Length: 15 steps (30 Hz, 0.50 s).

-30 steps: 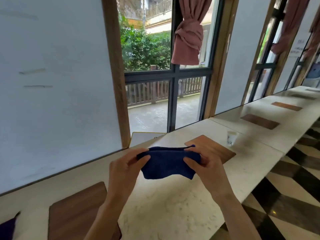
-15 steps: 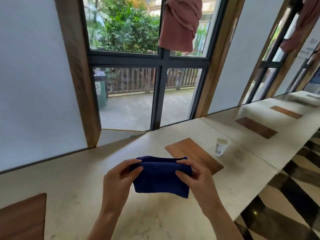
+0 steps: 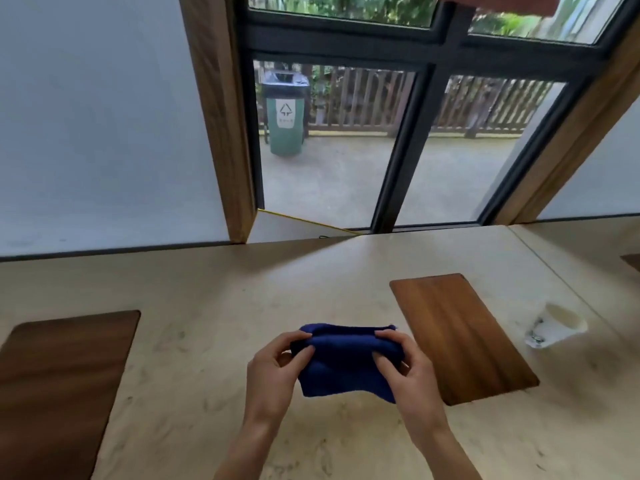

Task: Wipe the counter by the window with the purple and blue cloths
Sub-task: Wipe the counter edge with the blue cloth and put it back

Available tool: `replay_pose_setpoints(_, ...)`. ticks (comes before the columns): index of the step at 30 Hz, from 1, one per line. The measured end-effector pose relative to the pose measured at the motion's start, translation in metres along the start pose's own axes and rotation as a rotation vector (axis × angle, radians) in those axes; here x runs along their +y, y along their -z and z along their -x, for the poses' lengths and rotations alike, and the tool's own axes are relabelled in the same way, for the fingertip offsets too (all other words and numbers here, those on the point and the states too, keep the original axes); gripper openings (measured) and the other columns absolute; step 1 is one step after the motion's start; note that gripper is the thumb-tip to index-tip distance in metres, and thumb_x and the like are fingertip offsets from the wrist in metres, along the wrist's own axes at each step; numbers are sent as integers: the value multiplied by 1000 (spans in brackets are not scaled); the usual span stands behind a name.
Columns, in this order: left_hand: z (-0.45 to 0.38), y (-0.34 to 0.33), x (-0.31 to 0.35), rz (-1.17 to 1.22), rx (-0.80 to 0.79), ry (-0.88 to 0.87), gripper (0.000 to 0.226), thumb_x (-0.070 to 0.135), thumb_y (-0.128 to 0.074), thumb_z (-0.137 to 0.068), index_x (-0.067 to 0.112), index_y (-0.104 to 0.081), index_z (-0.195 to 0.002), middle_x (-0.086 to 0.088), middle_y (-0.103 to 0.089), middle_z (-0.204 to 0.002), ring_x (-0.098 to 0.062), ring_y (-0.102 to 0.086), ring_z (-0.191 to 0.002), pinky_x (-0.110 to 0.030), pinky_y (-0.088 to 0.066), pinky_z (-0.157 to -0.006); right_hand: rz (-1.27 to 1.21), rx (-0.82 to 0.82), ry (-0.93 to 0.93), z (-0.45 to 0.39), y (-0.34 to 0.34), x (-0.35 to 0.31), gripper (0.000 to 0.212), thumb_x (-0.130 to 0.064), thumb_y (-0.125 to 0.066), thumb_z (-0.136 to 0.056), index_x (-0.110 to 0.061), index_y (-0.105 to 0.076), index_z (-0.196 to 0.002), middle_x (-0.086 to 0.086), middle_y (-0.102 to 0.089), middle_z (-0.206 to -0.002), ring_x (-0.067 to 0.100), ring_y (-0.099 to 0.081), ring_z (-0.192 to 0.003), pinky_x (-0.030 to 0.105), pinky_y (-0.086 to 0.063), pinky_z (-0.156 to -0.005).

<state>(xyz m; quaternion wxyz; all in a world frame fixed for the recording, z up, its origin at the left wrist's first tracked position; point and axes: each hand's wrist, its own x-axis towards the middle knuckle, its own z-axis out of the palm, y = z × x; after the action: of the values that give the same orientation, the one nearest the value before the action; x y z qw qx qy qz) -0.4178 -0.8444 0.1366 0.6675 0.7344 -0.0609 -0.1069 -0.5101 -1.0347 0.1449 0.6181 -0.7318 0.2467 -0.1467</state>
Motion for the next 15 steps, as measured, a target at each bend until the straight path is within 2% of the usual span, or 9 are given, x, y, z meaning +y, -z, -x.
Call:
replay_pose_setpoints(2, -2, -2, -19, -13, 37, 56, 23, 10, -73, -86, 32, -78, -91, 12, -79, -92, -9, -74, -84, -25, -60, -75, -33, -54, -59, -10, -6, 21, 42, -7, -66, -96, -48, -69, -104, -22, -72, -108, 5, -70, -104, 30, -63, -86)
replay_pose_setpoints(4, -4, -7, -42, -33, 63, 134, 24, 9, -73, -86, 32, -78, -93, 12, -79, -94, -8, -74, -86, -27, -60, -78, -25, -109, -118, -22, -10, 43, 41, -6, -66, -96, -46, -69, -104, -15, -72, -112, 7, -71, -103, 32, -62, -90)
replay_pose_setpoints(7, -11, -13, -78, -13, 42, 261, 30, 6, -73, -85, 32, -77, -100, 10, -81, -95, -8, -75, -88, -19, -59, -75, 20, -193, -196, -41, -15, 78, 43, 0, -64, -95, -40, -68, -111, -15, -70, -118, 6, -70, -106, 39, -58, -99)
replay_pose_setpoints(9, -23, -16, -103, -4, 36, 331, 37, 1, -71, -86, 27, -74, -111, 10, -81, -95, -9, -75, -90, -20, -59, -76, 26, -240, -241, -56, -22, 101, 45, 2, -62, -95, -36, -64, -118, -12, -68, -125, 7, -68, -112, 34, -57, -101)
replay_pose_setpoints(10, -30, -18, -115, 10, 42, 364, 40, -2, -69, -86, 23, -72, -117, 8, -81, -96, -11, -75, -92, -26, -61, -81, 32, -280, -266, -65, -26, 111, 45, 1, -61, -96, -35, -62, -122, -11, -67, -127, 4, -67, -112, 29, -57, -98)
replay_pose_setpoints(12, -46, -21, -134, 55, 30, 403, 49, -7, -65, -87, 24, -66, -125, 2, -77, -112, -17, -73, -102, -38, -60, -92, 67, -372, -275, -83, -35, 126, 47, 1, -59, -96, -34, -56, -127, -11, -63, -129, 3, -65, -115, 19, -55, -93)
replay_pose_setpoints(13, -54, -22, -142, 62, 14, 405, 53, -7, -63, -88, 28, -62, -128, 1, -73, -121, -18, -71, -106, -40, -59, -95, 104, -408, -252, -94, -40, 133, 49, 3, -59, -96, -33, -53, -129, -10, -61, -131, 7, -62, -120, 19, -53, -95)
replay_pose_setpoints(15, -68, -21, -157, 53, -8, 397, 60, -4, -62, -84, 30, -57, -133, 3, -64, -134, -16, -66, -116, -41, -56, -100, 154, -457, -202, -114, -52, 145, 53, 6, -58, -95, -29, -51, -134, -7, -56, -138, 14, -54, -130, 29, -48, -107)
